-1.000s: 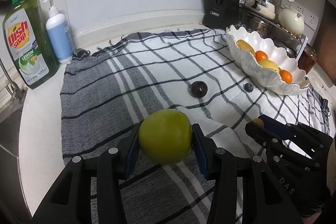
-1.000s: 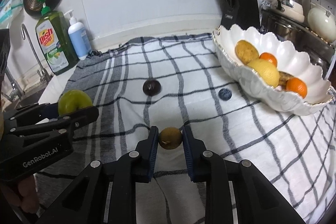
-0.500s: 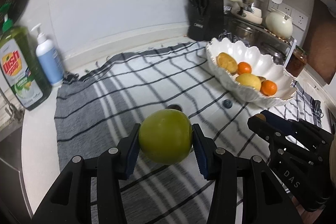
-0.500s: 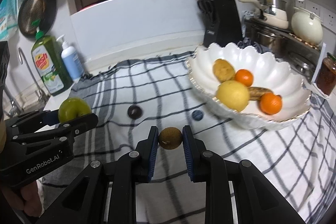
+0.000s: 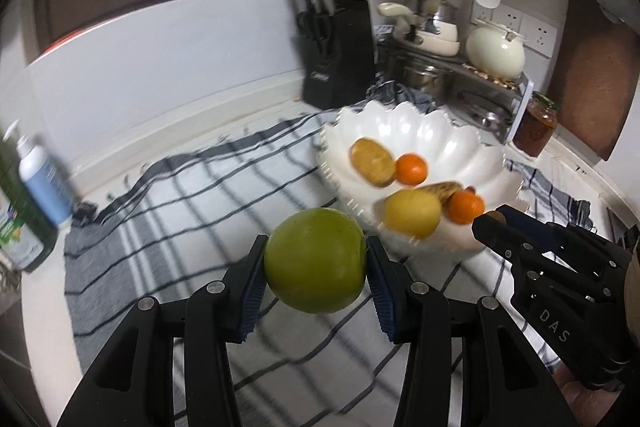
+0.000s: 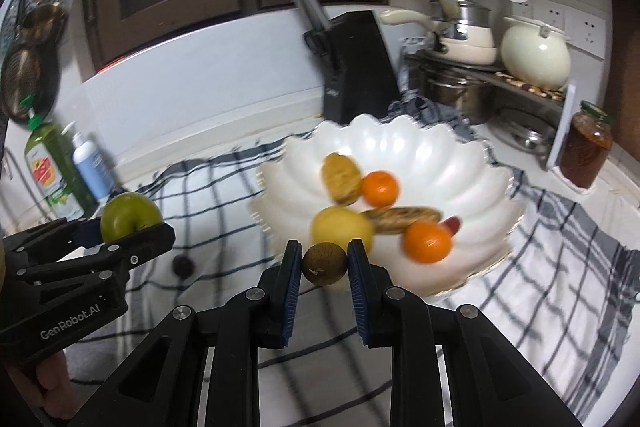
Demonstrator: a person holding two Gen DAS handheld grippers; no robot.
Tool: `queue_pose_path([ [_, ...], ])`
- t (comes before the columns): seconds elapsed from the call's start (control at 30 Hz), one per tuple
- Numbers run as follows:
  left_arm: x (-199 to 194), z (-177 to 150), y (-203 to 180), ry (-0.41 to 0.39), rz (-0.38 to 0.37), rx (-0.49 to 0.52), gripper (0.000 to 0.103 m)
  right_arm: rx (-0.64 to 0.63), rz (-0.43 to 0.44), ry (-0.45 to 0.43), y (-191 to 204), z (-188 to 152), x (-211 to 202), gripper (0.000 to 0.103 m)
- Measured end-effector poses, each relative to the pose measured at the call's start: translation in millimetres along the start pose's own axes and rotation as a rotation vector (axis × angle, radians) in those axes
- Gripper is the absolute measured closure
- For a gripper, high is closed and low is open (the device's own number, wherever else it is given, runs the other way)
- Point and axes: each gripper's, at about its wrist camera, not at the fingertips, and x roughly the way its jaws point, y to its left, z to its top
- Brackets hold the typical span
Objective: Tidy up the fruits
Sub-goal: 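Lower the apple and yellow fruit into the white bowl and open both tools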
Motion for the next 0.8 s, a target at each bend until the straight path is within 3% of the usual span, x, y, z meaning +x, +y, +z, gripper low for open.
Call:
queue_pose_path([
  [0.37,45.4,42.6,-43.5,0.003,-0.074,0.048,0.056,0.045,-0.084,-0.003,-61.5,24.9,24.1,0.078],
  [0.8,106.8,53.8,-61.1,0.084,-0.069,0.062,0.056,0.079,-0.123,0.056,-103.6,33.4,68.8,0.078],
])
